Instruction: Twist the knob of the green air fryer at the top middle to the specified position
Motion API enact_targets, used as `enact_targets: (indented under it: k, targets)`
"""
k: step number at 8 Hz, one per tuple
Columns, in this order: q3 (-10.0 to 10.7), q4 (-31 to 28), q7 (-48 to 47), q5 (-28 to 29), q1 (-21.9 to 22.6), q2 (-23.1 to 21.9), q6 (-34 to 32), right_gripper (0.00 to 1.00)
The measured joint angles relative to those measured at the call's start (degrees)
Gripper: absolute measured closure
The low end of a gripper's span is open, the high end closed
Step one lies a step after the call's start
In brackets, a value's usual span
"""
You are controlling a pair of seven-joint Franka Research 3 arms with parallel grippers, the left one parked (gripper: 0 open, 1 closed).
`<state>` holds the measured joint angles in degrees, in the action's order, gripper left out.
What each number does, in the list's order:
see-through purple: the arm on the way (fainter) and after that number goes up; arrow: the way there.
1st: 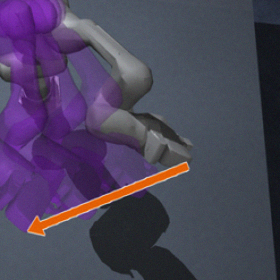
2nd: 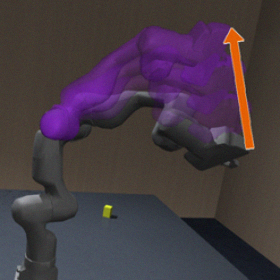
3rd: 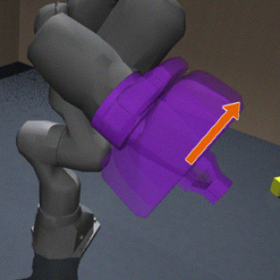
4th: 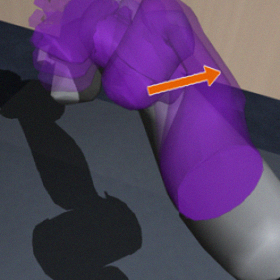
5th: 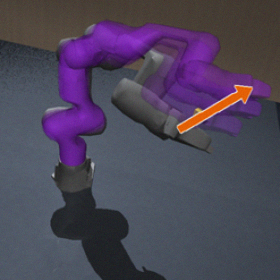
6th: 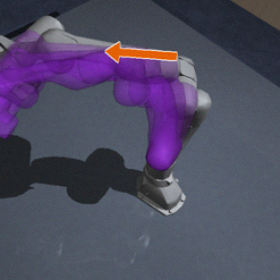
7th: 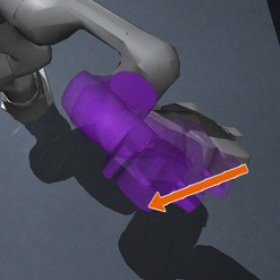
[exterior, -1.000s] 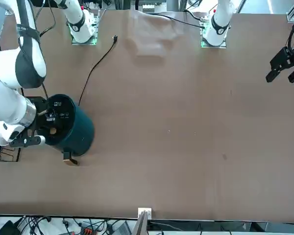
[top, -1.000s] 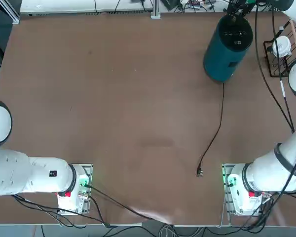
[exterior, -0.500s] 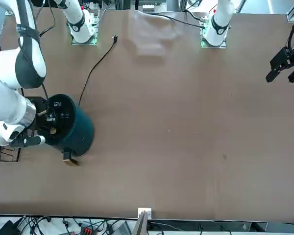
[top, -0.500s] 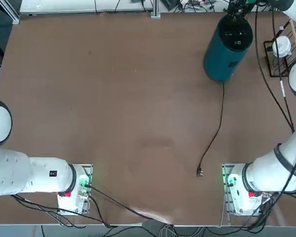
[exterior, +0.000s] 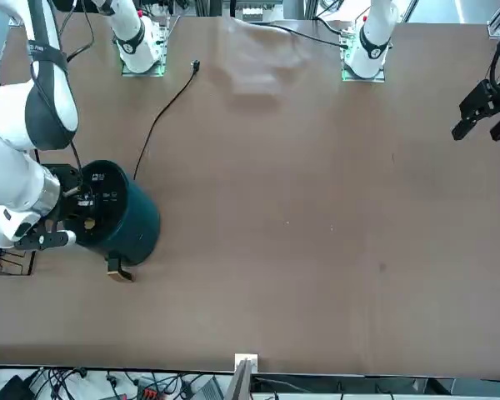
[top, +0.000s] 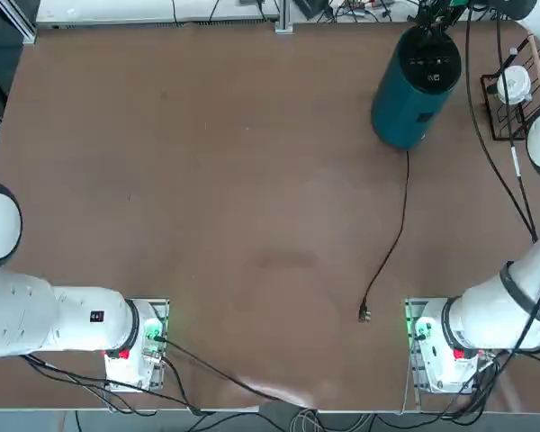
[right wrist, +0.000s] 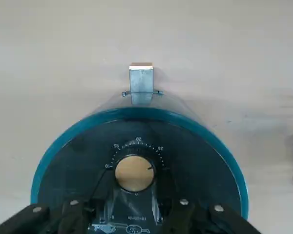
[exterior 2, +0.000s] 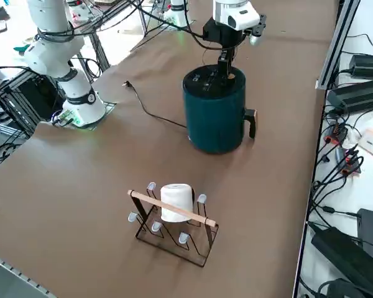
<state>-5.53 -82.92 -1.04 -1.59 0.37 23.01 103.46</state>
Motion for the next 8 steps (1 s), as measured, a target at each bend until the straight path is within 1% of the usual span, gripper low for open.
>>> enact_targets:
  k: [6,8]
  targets:
    - [0.0,0.0,0.6,-0.1,0.0,0.0,0.0,0.58]
    - [-0.3,0.0,2.6,-1.5,0.2,0.0,-0.1,0.58]
